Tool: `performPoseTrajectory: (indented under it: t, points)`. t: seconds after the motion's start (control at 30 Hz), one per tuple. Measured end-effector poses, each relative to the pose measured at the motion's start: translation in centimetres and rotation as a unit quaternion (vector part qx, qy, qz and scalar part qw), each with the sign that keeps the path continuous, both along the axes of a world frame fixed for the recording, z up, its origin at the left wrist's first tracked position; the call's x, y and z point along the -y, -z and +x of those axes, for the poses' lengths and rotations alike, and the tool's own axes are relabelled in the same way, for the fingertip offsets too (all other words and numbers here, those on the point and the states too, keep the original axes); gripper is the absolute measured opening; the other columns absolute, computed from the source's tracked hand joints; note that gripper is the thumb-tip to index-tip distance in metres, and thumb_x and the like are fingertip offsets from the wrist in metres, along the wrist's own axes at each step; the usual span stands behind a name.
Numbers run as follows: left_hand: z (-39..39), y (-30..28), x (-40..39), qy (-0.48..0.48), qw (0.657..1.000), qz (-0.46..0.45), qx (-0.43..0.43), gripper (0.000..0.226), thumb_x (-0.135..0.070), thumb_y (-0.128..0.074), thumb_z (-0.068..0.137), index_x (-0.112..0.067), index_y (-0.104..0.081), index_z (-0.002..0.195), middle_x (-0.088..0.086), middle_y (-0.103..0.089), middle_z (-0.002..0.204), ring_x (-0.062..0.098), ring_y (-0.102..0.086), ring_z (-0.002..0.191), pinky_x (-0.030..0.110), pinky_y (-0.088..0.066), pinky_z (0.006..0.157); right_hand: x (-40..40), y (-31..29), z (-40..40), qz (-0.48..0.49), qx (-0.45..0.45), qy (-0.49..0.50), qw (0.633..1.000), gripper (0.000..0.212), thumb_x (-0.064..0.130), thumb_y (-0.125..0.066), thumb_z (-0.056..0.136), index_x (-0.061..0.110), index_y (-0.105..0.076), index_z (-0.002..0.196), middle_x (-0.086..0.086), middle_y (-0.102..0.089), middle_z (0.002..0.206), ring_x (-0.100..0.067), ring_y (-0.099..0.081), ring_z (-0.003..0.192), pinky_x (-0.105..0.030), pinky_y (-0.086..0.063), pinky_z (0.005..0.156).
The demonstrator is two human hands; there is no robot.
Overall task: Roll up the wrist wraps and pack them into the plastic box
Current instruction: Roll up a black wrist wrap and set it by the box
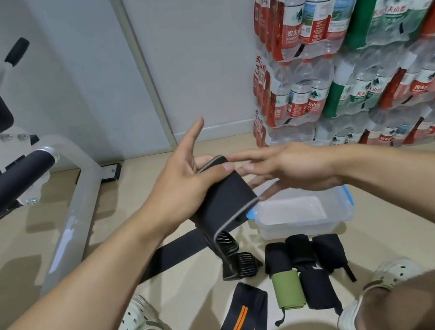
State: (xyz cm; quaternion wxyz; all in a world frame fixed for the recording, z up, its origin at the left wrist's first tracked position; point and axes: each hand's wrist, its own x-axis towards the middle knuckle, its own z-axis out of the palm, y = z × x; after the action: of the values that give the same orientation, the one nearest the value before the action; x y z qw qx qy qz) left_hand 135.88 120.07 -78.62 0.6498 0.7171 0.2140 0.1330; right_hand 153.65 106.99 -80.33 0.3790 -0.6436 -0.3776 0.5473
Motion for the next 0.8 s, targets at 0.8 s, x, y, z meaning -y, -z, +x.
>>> performPoseTrajectory:
  t: [0.8]
  points:
    - [-0.3, 1.2, 0.9, -0.013, 0.994, 0.108, -0.002, 0.068, -0.055, -0.083, 0.061, -0.036, -0.066, 0.124, -0.015, -0.072, 0.117, 0.0, -0.067, 0.109, 0.02, -0.051, 0.095, -0.3, -1.8, -1.2, 0.027, -0.16, 0.068, 0.984, 0.012, 0.002, -0.062, 0.095, 0.004, -0.07, 0.104, -0.015, -0.073, 0.101, -0.023, -0.074, 0.088, -0.033, -0.06, 0.09]
